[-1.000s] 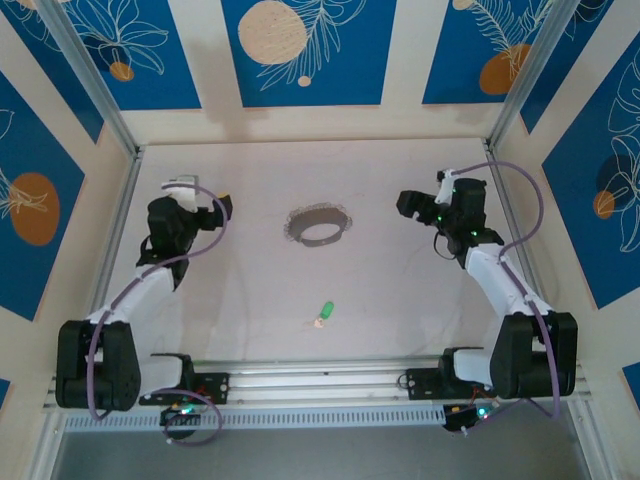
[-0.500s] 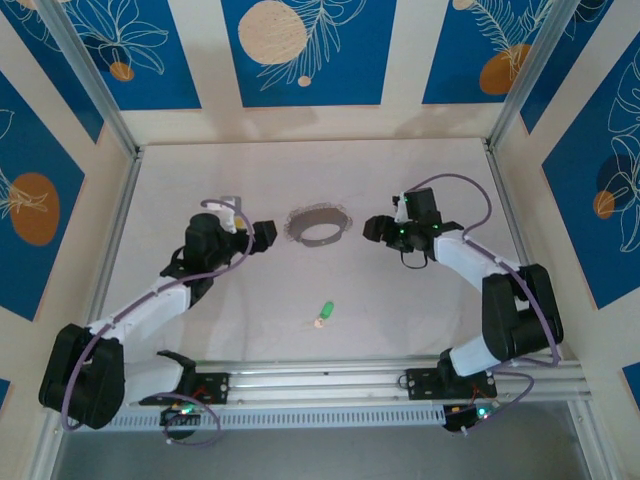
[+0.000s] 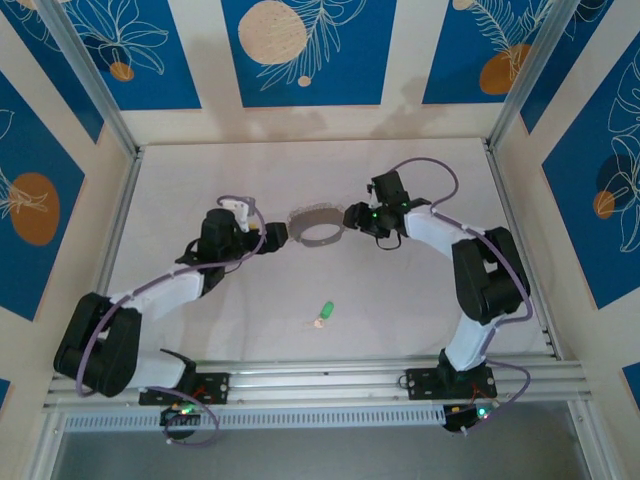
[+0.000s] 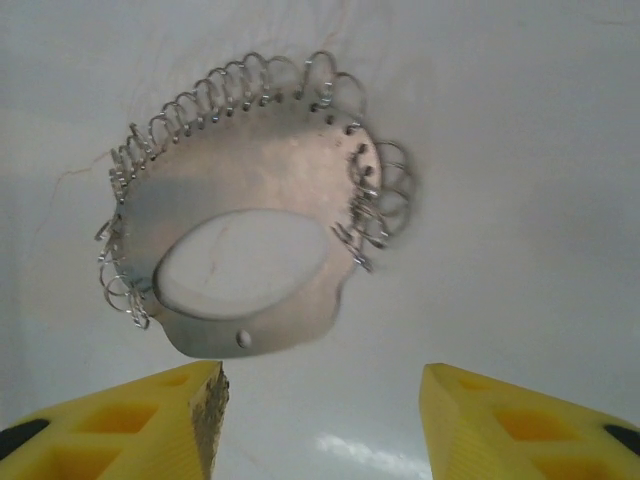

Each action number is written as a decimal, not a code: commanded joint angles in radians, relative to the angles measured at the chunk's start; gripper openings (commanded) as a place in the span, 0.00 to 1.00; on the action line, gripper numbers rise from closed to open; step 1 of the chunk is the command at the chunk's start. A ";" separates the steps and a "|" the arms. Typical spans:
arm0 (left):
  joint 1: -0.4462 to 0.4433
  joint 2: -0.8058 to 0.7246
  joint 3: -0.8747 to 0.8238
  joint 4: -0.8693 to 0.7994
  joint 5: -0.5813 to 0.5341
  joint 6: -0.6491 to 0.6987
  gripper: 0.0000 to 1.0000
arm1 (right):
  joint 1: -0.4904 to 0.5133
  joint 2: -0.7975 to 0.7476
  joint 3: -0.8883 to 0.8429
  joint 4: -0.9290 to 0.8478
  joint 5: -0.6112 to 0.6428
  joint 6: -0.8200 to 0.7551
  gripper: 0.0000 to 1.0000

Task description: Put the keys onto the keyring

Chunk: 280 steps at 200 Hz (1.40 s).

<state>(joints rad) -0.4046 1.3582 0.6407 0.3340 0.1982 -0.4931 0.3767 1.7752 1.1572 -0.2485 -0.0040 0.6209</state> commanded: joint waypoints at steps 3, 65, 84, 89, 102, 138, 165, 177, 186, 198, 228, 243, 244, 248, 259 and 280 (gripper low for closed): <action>-0.008 0.033 0.030 0.106 0.071 -0.055 1.00 | 0.040 0.074 0.098 -0.052 -0.017 -0.012 0.54; -0.009 0.026 0.051 0.055 0.033 -0.003 1.00 | 0.076 0.251 0.281 -0.099 -0.049 -0.025 0.50; -0.008 0.021 0.054 0.051 0.038 0.006 1.00 | 0.082 0.270 0.283 -0.095 -0.048 -0.024 0.50; -0.008 0.021 0.055 0.048 0.038 0.006 1.00 | 0.085 0.273 0.283 -0.095 -0.046 -0.024 0.50; -0.008 0.023 0.060 0.042 0.039 0.007 1.00 | 0.089 0.285 0.281 -0.097 -0.044 -0.022 0.50; -0.008 0.031 0.065 0.041 0.056 0.005 1.00 | 0.104 0.288 0.251 -0.099 -0.036 -0.022 0.49; -0.008 0.029 0.065 0.040 0.061 0.002 1.00 | 0.118 0.280 0.225 -0.108 -0.026 -0.022 0.48; -0.008 0.025 0.063 0.037 0.062 0.001 1.00 | 0.128 0.273 0.209 -0.110 -0.022 -0.019 0.47; -0.009 0.019 0.061 0.036 0.062 0.000 1.00 | 0.137 0.268 0.196 -0.112 -0.018 -0.016 0.47; -0.008 0.009 0.058 0.030 0.062 -0.001 1.00 | 0.147 0.261 0.177 -0.112 -0.014 -0.009 0.46; -0.008 -0.021 0.045 0.016 0.060 0.001 1.00 | 0.181 0.239 0.125 -0.104 -0.008 0.011 0.45; -0.008 -0.036 0.038 0.010 0.061 0.002 1.00 | 0.202 0.226 0.104 -0.101 -0.011 0.025 0.44; -0.008 -0.038 0.038 0.009 0.061 0.002 1.00 | 0.203 0.225 0.103 -0.100 -0.011 0.026 0.44; -0.008 -0.041 0.035 0.006 0.062 0.003 1.00 | 0.211 0.221 0.097 -0.098 -0.011 0.029 0.44; -0.008 -0.053 0.031 0.001 0.060 0.005 1.00 | 0.236 0.214 0.086 -0.099 -0.009 0.035 0.44; -0.008 -0.071 0.022 -0.010 0.062 0.006 1.00 | 0.283 0.201 0.074 -0.105 -0.004 0.044 0.44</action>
<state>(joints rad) -0.4046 1.3235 0.6731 0.3492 0.2363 -0.5137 0.6022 1.9869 1.2690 -0.2855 -0.0120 0.6338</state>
